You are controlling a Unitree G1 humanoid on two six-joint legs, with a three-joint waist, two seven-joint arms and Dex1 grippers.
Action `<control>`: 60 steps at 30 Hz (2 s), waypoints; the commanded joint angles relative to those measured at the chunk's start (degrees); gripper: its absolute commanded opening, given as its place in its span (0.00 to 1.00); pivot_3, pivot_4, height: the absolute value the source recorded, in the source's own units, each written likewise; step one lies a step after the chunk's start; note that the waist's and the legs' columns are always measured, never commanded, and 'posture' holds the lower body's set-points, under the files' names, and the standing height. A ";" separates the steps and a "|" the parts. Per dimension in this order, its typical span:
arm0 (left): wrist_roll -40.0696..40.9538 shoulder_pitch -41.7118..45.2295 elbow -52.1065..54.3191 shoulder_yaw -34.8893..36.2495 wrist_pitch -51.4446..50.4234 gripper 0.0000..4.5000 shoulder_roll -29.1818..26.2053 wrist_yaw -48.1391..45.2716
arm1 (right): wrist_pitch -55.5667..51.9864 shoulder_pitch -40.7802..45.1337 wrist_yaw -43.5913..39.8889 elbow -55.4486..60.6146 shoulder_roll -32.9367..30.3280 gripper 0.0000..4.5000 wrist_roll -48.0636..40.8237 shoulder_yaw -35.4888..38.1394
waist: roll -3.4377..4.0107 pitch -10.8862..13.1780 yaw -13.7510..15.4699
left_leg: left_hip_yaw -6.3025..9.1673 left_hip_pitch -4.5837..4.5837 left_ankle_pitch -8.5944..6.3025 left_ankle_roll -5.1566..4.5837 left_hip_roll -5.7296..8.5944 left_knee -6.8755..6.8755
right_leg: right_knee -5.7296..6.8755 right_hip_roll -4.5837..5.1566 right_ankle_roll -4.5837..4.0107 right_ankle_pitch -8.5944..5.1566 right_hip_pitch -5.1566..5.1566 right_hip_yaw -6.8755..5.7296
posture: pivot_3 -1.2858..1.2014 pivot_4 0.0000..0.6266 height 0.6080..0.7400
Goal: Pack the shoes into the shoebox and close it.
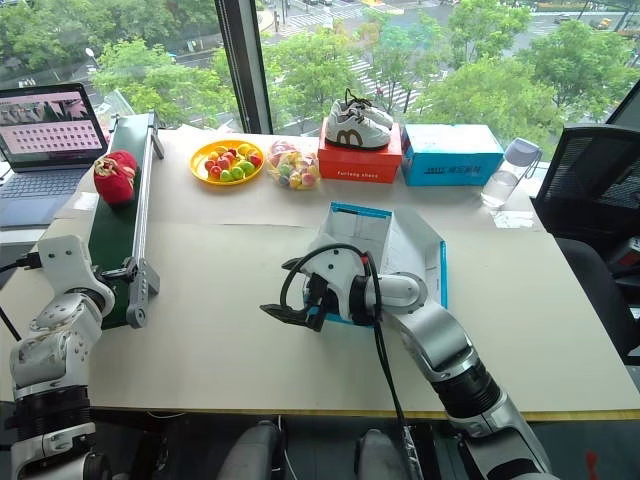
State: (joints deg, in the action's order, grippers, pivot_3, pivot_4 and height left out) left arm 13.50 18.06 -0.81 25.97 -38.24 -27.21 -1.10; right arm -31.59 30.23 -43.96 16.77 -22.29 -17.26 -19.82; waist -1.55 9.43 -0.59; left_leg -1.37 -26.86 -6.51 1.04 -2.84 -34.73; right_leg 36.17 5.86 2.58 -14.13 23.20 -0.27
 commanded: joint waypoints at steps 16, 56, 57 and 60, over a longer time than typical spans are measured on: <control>-0.94 0.23 -0.16 -0.39 1.03 1.00 -0.21 0.39 | 1.49 -0.26 -0.56 1.51 0.13 0.99 1.00 1.32 | 0.00 0.00 0.03 | 0.00 0.00 0.01 0.00 0.00 -0.01 | 0.02 0.00 0.01 0.00 -0.01 0.00 | 0.52 0.24 0.99; 9.91 3.17 22.02 -22.27 12.45 0.62 22.01 -8.66 | -35.30 15.51 41.42 -9.47 27.28 1.00 -46.11 42.82 | -0.21 0.04 0.02 | 0.02 -0.35 0.51 -0.28 -0.12 -0.09 | 0.08 -0.23 0.07 0.29 0.12 0.12 | 0.52 0.24 0.99; 10.21 3.30 22.06 -22.51 12.33 0.62 22.04 -9.02 | -35.15 15.51 42.20 -9.43 27.20 1.00 -46.93 42.77 | -0.20 0.05 -0.12 | 0.03 -0.34 0.51 -0.29 -0.12 -0.10 | 0.08 -0.23 0.08 0.29 0.11 0.13 | 0.52 0.24 0.99; 12.54 3.48 22.88 -25.06 9.83 0.62 22.58 -11.41 | -33.95 15.96 44.60 -9.75 27.16 1.00 -49.89 43.35 | -0.20 0.05 -0.15 | 0.03 -0.35 0.51 -0.29 -0.12 -0.10 | 0.06 -0.23 0.08 0.28 0.11 0.13 | 0.52 0.24 0.99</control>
State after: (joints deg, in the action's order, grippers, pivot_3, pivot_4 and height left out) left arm 23.72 20.12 18.68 2.92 -27.34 -5.11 -10.39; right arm -66.61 44.16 -0.53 4.81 4.70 -63.81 23.24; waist -1.76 9.48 -0.74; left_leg -1.33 -27.20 -6.00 0.75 -2.96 -34.82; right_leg 36.23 5.63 2.66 -13.85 23.31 -0.14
